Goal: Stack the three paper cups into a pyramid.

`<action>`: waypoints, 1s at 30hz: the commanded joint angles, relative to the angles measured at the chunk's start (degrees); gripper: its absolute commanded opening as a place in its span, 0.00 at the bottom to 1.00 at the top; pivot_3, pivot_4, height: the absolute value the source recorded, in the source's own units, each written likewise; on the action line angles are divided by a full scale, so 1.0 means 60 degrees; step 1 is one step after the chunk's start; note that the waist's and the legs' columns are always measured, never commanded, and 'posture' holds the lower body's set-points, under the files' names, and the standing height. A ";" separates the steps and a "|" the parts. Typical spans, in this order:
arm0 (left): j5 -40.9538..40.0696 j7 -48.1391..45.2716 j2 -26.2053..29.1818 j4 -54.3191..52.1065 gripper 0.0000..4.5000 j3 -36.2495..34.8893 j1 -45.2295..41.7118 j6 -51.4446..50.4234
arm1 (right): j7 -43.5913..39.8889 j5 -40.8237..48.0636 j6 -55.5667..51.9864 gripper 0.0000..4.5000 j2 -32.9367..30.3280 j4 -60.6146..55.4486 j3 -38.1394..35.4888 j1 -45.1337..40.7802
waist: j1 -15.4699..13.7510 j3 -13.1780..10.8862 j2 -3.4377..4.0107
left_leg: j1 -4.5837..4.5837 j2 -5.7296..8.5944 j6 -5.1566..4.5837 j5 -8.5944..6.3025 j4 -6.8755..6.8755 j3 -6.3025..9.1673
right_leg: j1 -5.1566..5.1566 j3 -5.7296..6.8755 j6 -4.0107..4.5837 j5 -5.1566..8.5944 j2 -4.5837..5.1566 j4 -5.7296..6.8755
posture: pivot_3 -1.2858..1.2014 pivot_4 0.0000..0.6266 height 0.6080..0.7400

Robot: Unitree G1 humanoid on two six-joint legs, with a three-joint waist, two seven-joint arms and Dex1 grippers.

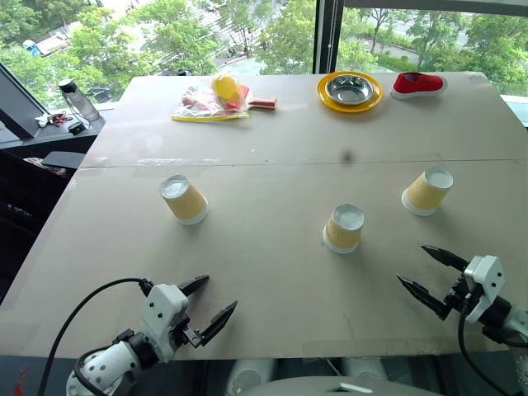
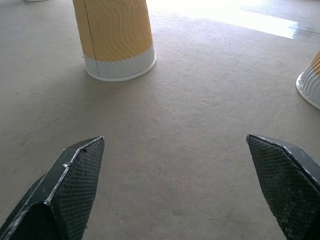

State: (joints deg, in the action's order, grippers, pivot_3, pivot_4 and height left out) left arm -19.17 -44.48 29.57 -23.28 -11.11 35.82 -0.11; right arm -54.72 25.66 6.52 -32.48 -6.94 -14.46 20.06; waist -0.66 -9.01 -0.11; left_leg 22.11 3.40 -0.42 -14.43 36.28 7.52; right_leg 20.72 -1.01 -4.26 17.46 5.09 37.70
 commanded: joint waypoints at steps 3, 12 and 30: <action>-0.0334 0.0087 0.0076 -0.0352 1.00 -0.0255 0.0099 -0.0355 | 0.0095 0.0046 -0.0223 1.00 -0.0179 -0.0144 -0.0169 -0.0183 | 0.0005 0.0000 0.0000 | -0.0003 0.0000 0.0000 0.0000 0.0000 -0.0003 | 0.0000 -0.0003 0.0000 0.0000 0.0000 0.0003 | 0.52 0.24 1.00; -0.0484 0.0590 0.0131 -0.1497 1.00 -0.0173 -0.0026 -0.1379 | 0.0029 0.0061 -0.0395 1.00 -0.0226 -0.0123 -0.0105 -0.0368 | -0.0007 -0.0004 -0.0006 | -0.0001 -0.0001 0.0000 0.0000 0.0000 -0.0004 | 0.0000 -0.0005 -0.0001 -0.0001 -0.0007 0.0003 | 0.52 0.24 1.00; -0.0617 0.0803 0.0160 -0.2053 1.00 -0.0229 -0.0385 -0.2228 | -0.0092 0.0124 -0.0673 1.00 -0.0221 -0.0397 -0.0011 -0.0488 | -0.0006 -0.0004 -0.0006 | -0.0004 0.0000 0.0000 0.0000 0.0000 -0.0010 | 0.0000 -0.0007 -0.0001 -0.0001 -0.0012 0.0005 | 0.52 0.24 1.00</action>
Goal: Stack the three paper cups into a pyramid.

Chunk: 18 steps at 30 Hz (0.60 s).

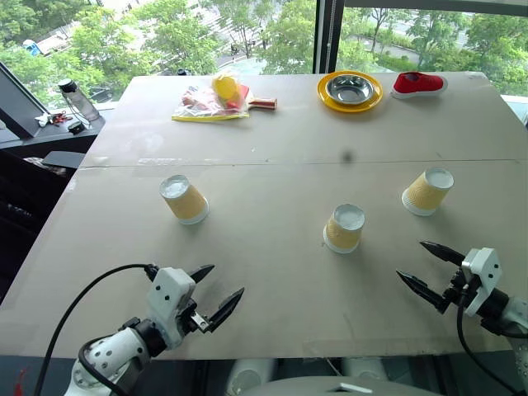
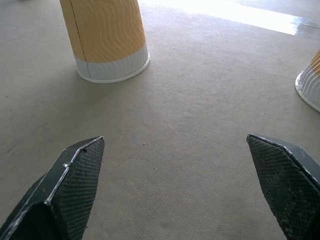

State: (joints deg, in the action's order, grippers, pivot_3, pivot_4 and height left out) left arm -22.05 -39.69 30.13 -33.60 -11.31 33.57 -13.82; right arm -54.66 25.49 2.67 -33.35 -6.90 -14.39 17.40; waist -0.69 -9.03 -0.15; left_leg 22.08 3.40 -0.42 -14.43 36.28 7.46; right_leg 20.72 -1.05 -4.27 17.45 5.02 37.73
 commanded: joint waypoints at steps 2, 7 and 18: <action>-0.0128 -0.0008 0.0066 -0.0325 1.00 -0.0226 -0.0058 0.0119 | -0.0127 0.0237 -0.0156 1.00 -0.0075 -0.0553 0.0060 -0.0091 | 0.0002 0.0000 0.0000 | 0.0000 0.0000 0.0000 0.0000 0.0000 0.0000 | 0.0000 0.0000 0.0000 0.0000 0.0000 0.0000 | 0.52 0.24 1.00; -0.1038 -0.0875 0.0224 -0.0562 1.00 -0.0720 -0.0020 0.0519 | 0.0002 0.0466 -0.0970 1.00 -0.0023 -0.1602 0.0761 -0.0448 | 0.0014 -0.0001 -0.0001 | -0.0004 -0.0008 0.0000 0.0000 0.0000 -0.0002 | 0.0001 -0.0003 0.0001 0.0000 0.0002 0.0006 | 0.52 0.24 1.00; -0.4009 -0.3322 0.2471 -0.1317 1.00 -0.2343 -0.0861 -0.0275 | 0.0903 0.0078 -0.2063 1.00 0.0829 -0.1774 0.2427 -0.2686 | 0.0010 -0.0012 0.0002 | -0.0007 -0.0019 0.0002 0.0001 0.0003 -0.0004 | 0.0003 0.0002 0.0005 -0.0001 -0.0009 0.0011 | 0.52 0.24 1.00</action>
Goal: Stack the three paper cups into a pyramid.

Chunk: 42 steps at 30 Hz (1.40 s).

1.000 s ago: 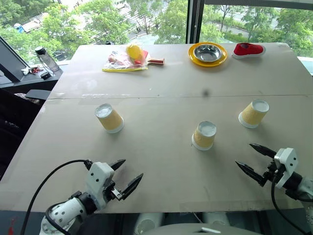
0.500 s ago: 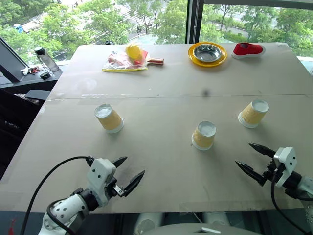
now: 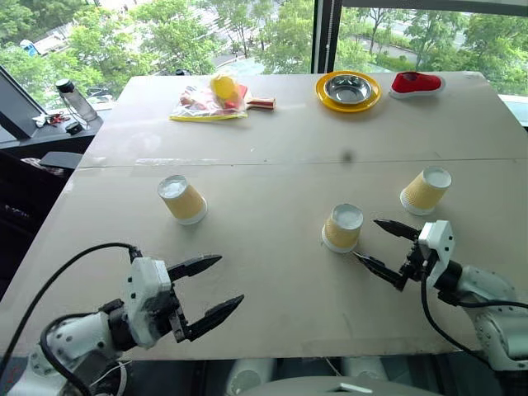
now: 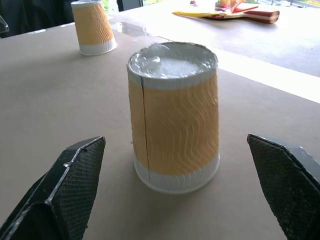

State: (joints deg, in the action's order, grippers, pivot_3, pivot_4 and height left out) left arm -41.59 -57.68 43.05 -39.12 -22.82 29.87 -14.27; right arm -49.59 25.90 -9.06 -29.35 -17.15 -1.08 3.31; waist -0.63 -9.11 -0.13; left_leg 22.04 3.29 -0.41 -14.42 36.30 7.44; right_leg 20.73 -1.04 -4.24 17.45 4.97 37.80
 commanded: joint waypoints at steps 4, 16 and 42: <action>-0.1079 -0.0305 0.0503 -0.0555 1.00 -0.0478 -0.0711 -0.0396 | 0.0102 -0.0073 -0.0100 1.00 0.0453 0.0360 0.0425 -0.0874 | 0.0015 -0.0003 -0.0007 | 0.0002 0.0006 0.0003 0.0002 0.0000 -0.0003 | 0.0001 -0.0003 -0.0003 -0.0001 -0.0007 -0.0005 | 0.52 0.24 1.00; -0.0902 -0.0044 0.0155 -0.0412 1.00 -0.0346 -0.1141 -0.0332 | -0.0325 0.0041 0.0207 0.63 0.0789 0.0806 0.0524 -0.1445 | 0.0230 -0.0005 -0.0005 | -0.0005 0.0005 0.0002 0.0001 0.0000 -0.0007 | 0.0007 -0.0012 -0.0003 -0.0002 -0.0010 0.0011 | 0.52 0.24 1.00; 0.0080 0.2804 -0.0813 -0.0293 1.00 -0.0031 -0.1829 -0.1206 | 0.1750 -0.2321 0.0817 0.99 0.3654 0.5090 0.1522 -0.6209 | 0.0490 -0.0005 -0.0014 | 0.0072 -0.0029 0.0049 0.0029 0.0001 -0.0075 | 0.0160 -0.0094 0.0000 -0.0014 -0.0057 0.0075 | 0.52 0.24 1.00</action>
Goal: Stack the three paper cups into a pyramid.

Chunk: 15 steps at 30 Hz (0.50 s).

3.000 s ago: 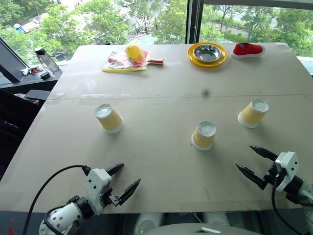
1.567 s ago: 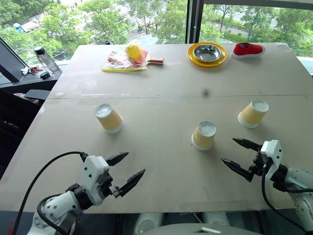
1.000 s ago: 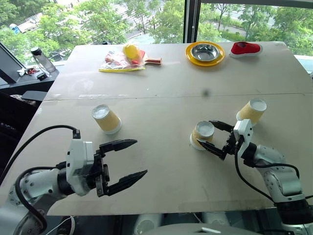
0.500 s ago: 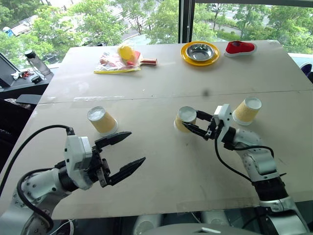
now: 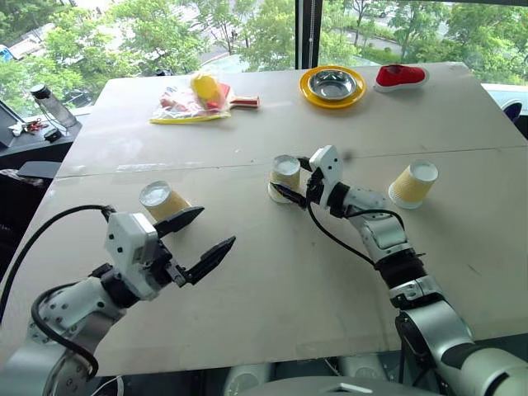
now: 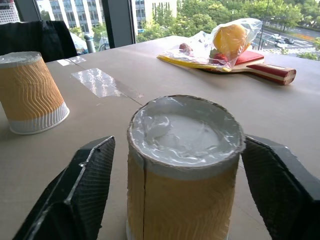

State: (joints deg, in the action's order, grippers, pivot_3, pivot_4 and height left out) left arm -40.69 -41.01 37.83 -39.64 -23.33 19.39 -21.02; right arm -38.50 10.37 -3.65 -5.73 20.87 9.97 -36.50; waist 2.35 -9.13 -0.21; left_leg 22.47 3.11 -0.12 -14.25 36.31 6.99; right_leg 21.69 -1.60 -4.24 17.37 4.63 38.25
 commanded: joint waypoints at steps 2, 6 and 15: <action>-0.0146 0.0009 0.0102 -0.0199 1.00 0.0124 -0.0183 -0.0166 | -0.0180 0.0370 -0.0309 0.99 -0.0605 -0.2064 -0.0385 0.0933 | -0.0029 0.0000 0.0000 | 0.0003 -0.0001 -0.0001 0.0000 0.0000 0.0001 | 0.0000 0.0001 0.0000 0.0000 0.0001 -0.0001 | 0.52 0.24 1.00; -0.0433 -0.0082 0.0329 -0.0293 1.00 0.0495 -0.0791 -0.0553 | -0.0309 0.0733 -0.0891 0.99 -0.1593 -0.4554 -0.0728 0.2574 | -0.0070 0.0000 0.0000 | 0.0005 -0.0001 -0.0003 -0.0002 0.0002 0.0000 | -0.0001 0.0001 0.0000 0.0000 0.0002 0.0001 | 0.52 0.24 1.00; -0.0880 0.0012 0.0697 -0.0129 1.00 0.2234 -0.3679 -0.1831 | 0.2527 -0.0352 -0.0477 0.99 -0.2195 -0.6647 -0.3069 0.4368 | -0.0038 0.0003 -0.0006 | -0.0010 0.0006 -0.0004 -0.0002 0.0019 -0.0016 | -0.0004 -0.0016 -0.0003 -0.0001 -0.0003 0.0045 | 0.52 0.24 1.00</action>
State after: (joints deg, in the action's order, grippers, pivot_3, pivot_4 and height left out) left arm -44.65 -40.95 41.14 -39.77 -10.63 -1.65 -30.63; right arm -26.64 9.70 -8.01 -18.39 -17.06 -5.85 -10.92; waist 2.12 -9.12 -0.24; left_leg 22.39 3.15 -0.14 -14.26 36.42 6.88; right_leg 21.67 -1.71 -4.26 17.36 4.60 38.54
